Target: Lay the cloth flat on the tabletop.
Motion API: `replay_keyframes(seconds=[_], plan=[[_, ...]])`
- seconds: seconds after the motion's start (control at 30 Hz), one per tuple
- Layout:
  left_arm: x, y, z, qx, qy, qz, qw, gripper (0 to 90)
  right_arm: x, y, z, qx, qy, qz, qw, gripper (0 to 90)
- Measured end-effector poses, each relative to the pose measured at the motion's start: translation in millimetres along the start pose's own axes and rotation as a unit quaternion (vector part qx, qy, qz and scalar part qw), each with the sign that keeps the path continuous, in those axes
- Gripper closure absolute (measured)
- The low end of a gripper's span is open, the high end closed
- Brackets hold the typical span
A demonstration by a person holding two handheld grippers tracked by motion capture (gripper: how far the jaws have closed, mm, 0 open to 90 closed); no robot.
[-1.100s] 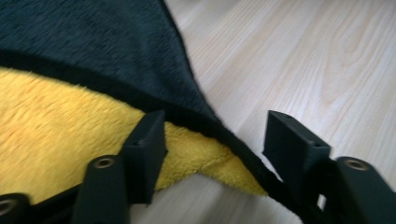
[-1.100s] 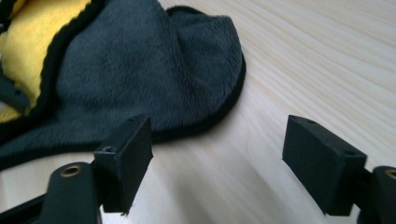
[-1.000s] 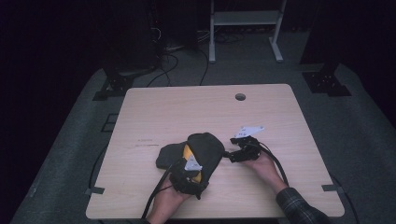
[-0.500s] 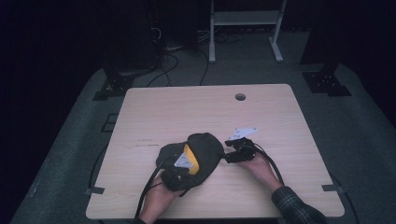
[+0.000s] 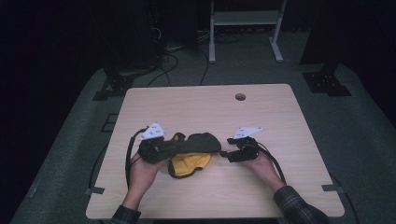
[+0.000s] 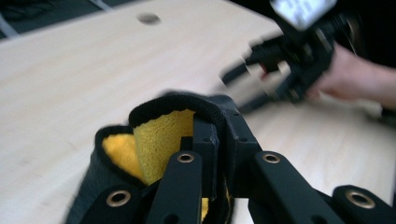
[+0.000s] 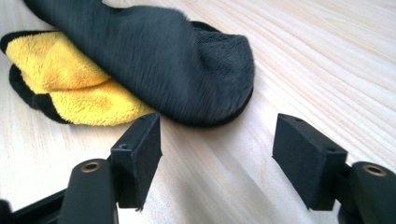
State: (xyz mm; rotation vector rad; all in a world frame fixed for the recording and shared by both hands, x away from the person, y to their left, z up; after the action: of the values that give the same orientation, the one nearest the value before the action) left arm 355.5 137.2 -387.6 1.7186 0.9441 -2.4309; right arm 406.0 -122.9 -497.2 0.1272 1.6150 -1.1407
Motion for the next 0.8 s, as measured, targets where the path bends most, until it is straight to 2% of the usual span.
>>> replay_keyframes(seconds=[0.13,0.3,0.47,0.53,0.57,0.6,0.63,0.7,0.73,0.8], plan=[[-7.1,-6.3,-9.2,-0.002,-0.007,0.018,0.9998,84.5,-1.4,5.1,-5.5,0.003,-0.011,0.003,0.9999,30.2],[-11.5,-11.9,-8.8,-0.002,-0.004,0.028,0.9996,84.5,-12.1,15.9,-8.0,0.013,-0.014,0.008,0.9998,29.9],[-14.0,-18.9,-7.2,-0.002,0.0,0.039,0.9992,84.5,-29.4,25.4,-4.6,0.021,-0.009,0.028,0.9993,37.9],[-15.9,-23.8,-6.6,-0.005,0.001,0.045,0.999,84.5,-31.9,30.3,-2.9,0.016,-0.005,0.027,0.9995,44.7],[-16.8,-26.7,-6.6,-0.007,0.002,0.049,0.9988,84.5,-32.0,32.9,-2.2,0.019,-0.006,0.024,0.9995,44.8],[-17.7,-29.5,-6.7,-0.009,0.001,0.052,0.9986,84.5,-31.3,35.3,-1.5,0.021,-0.008,0.019,0.9996,49.2],[-18.2,-32.1,-7.2,-0.011,0.002,0.054,0.9984,84.5,-30.2,36.4,-1.1,0.017,-0.008,0.018,0.9997,60.6],[-18.1,-34.9,-8.9,-0.015,0.0,0.059,0.9982,84.6,-28.7,35.6,0.5,0.015,-0.011,0.021,0.9996,74.3],[-17.4,-35.5,-10.0,-0.017,-0.001,0.059,0.9981,84.5,-29.1,33.3,0.8,0.01,-0.007,0.024,0.9996,79.8],[-15.7,-36.3,-12.5,-0.02,-0.004,0.061,0.9979,84.6,-32.0,26.0,2.4,0.009,-0.003,0.029,0.9995,83.0]])
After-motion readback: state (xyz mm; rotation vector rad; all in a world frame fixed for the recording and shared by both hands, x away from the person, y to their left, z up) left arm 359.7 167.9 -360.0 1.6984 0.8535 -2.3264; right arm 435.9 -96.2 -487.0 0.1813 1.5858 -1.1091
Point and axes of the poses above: each handheld gripper's, and its own axes: y roughly forward along the jaws, x roughly out of its underside, z roughly to its right, the point moved 5 cm from there along y, roughly forward along the jaws, and after that the axes turned 12 degrees about x, right-handed, at the moved point
